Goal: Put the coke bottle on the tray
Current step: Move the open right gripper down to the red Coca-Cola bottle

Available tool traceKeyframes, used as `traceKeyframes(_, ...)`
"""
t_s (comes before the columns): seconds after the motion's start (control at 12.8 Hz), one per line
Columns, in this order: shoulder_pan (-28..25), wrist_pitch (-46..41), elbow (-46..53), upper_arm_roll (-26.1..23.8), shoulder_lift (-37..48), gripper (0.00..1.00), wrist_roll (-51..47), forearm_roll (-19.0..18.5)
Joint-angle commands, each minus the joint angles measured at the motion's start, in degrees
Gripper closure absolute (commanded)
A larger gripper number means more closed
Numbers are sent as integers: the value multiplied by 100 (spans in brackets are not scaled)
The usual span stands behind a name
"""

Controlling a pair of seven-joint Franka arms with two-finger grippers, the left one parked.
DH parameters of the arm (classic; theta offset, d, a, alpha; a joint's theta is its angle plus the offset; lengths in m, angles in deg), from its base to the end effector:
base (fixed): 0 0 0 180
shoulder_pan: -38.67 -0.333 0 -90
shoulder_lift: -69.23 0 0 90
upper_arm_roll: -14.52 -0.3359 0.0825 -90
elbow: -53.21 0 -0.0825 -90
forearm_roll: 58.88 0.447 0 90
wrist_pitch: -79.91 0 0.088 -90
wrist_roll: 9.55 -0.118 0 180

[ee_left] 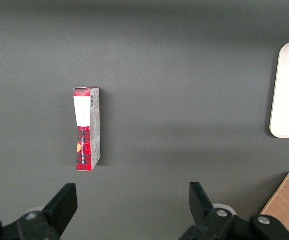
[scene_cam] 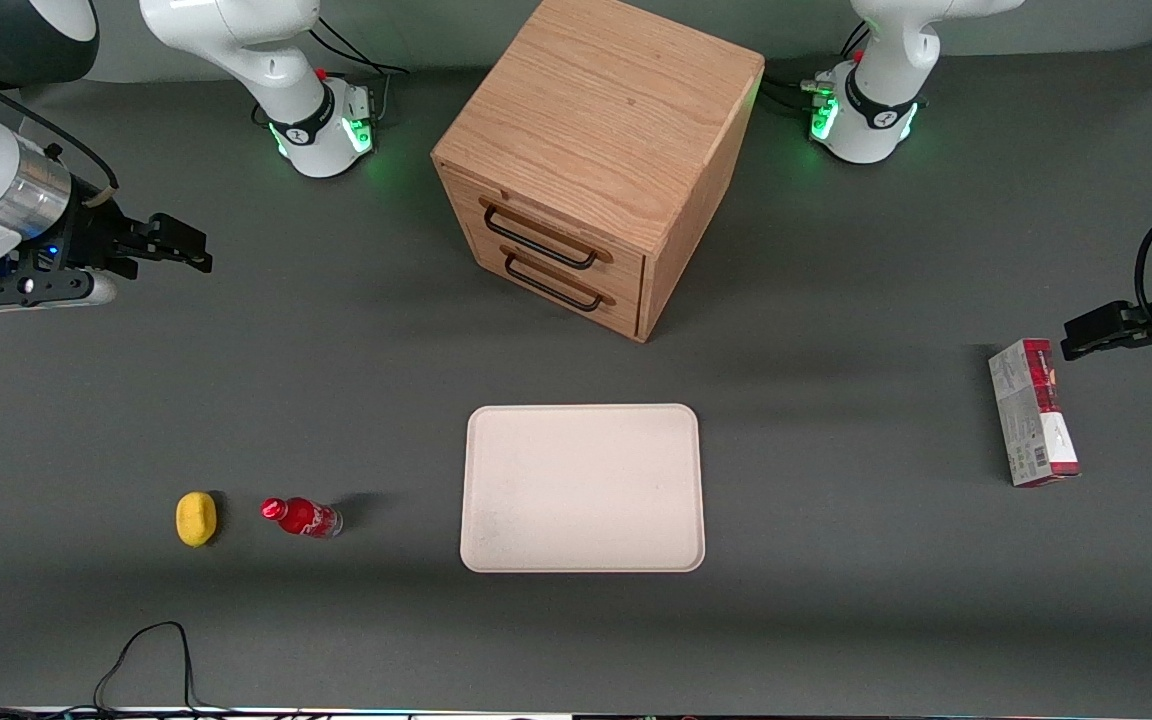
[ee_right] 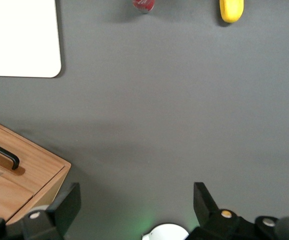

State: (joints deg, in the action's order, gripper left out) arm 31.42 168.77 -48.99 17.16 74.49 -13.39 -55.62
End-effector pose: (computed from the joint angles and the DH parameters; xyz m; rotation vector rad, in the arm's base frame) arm 0.5733 0.0521 0.5739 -3.0829 -0.0170 0.2243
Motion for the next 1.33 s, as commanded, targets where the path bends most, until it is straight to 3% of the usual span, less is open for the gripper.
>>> traceKeyframes(0.0, -48, -254, 385, 105, -200, 0, 76, -89)
traceKeyframes(0.63, -13, -430, 796, 105, -471, 0, 32, -80)
traceKeyframes(0.78, -39, -744, 1855, 96, -1268, 0, 6, -19)
traceKeyframes(1.02, -39, -1650, 4525, 61, -3401, 0, 6, -28)
traceKeyframes(1.1, -39, -1661, 5142, 44, -3895, 0, -55, -28)
traceKeyframes(1.25, -48, -1164, 5464, -44, -4557, 0, -484, -19)
